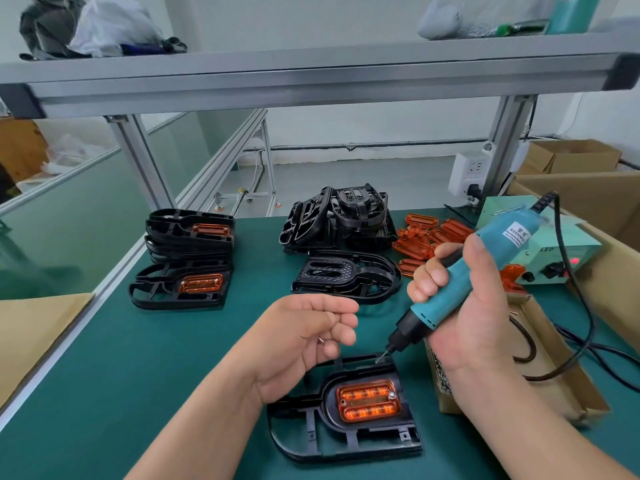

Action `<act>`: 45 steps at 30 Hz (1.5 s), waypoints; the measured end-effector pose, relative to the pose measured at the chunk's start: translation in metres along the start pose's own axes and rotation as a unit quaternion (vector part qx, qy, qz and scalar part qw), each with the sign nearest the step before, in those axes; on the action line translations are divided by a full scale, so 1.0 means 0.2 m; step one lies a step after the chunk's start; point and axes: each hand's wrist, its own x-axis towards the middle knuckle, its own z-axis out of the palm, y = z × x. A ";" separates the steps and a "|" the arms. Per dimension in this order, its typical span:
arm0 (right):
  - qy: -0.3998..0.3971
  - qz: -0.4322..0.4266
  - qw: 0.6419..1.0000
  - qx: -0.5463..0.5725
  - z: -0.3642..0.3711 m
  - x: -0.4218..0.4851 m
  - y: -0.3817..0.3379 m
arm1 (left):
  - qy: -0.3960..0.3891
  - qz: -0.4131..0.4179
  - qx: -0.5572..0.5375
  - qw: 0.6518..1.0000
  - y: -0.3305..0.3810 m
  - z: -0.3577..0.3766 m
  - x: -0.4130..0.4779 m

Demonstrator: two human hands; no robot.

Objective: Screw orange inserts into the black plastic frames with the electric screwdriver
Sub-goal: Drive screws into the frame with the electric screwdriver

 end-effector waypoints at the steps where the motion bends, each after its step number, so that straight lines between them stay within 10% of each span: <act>1: 0.001 0.001 1.000 0.004 0.00 0.00 0.00 | -0.007 -0.007 -0.013 1.000 0.00 0.01 0.00; 45: 0.022 -0.042 0.997 0.064 0.06 -0.01 -0.09 | -0.115 0.021 0.170 0.978 -0.08 0.06 -0.03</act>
